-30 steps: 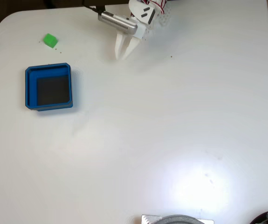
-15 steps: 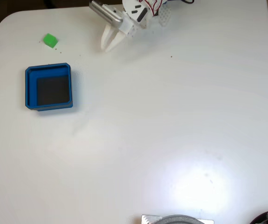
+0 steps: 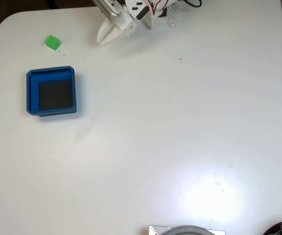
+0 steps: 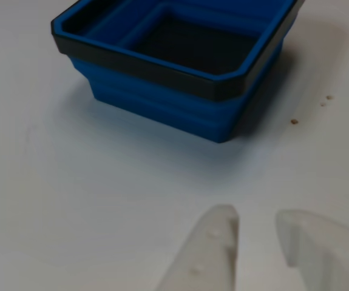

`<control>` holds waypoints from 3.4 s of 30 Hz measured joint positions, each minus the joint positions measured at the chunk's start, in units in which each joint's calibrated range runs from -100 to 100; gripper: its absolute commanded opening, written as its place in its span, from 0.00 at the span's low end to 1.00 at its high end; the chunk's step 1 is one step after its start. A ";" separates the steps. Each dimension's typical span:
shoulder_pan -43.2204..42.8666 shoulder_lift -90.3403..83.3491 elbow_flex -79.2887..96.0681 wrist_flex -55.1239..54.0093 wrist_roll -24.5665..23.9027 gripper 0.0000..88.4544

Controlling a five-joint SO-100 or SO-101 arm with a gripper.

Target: Pick up green cube and drop it in the blue box

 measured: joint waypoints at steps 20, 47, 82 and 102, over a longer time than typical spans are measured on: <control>8.25 0.00 0.00 0.00 0.00 0.03; 12.09 2.67 -0.45 -0.50 0.10 0.03; 12.09 54.30 -46.53 -0.58 0.10 0.03; 12.09 78.36 -67.74 -0.58 0.10 0.03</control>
